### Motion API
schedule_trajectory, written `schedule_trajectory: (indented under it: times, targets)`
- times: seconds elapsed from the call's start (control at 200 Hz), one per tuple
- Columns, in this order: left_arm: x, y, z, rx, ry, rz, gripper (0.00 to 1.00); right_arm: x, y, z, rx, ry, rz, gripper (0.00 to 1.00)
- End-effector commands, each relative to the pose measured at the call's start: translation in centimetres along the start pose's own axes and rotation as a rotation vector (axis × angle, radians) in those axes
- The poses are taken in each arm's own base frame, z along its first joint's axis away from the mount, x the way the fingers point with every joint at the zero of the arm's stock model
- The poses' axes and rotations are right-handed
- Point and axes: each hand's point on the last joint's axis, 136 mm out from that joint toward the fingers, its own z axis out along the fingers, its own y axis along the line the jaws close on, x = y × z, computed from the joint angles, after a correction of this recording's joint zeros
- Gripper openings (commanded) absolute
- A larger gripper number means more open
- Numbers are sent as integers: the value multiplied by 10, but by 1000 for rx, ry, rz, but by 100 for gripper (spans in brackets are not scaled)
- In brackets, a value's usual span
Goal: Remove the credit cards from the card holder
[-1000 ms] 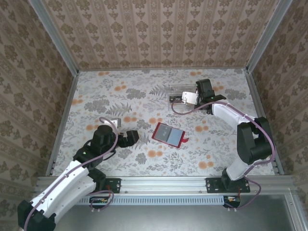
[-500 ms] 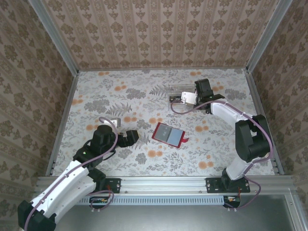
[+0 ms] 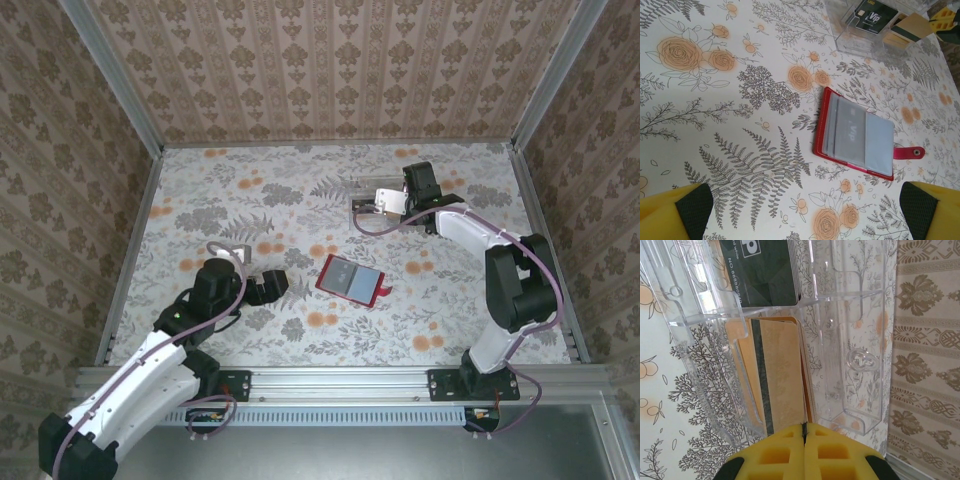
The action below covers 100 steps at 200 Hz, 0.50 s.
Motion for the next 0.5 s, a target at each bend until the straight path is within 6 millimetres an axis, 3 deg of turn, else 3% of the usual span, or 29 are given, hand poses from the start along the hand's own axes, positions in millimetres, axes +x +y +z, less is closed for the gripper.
schedule_trajectory:
  times: [0.0, 0.265, 0.495]
  targets:
    - [-2, -1, 0, 11, -10, -12, 100, -7, -16, 0, 36, -13, -9, 0]
    - [-1, 0, 2, 13, -3, -19, 100, -10, -23, -3, 40, -13, -7, 0]
    - [0, 1, 3, 12, 0, -21, 100, -6, -12, 4, 21, 0, -21, 0]
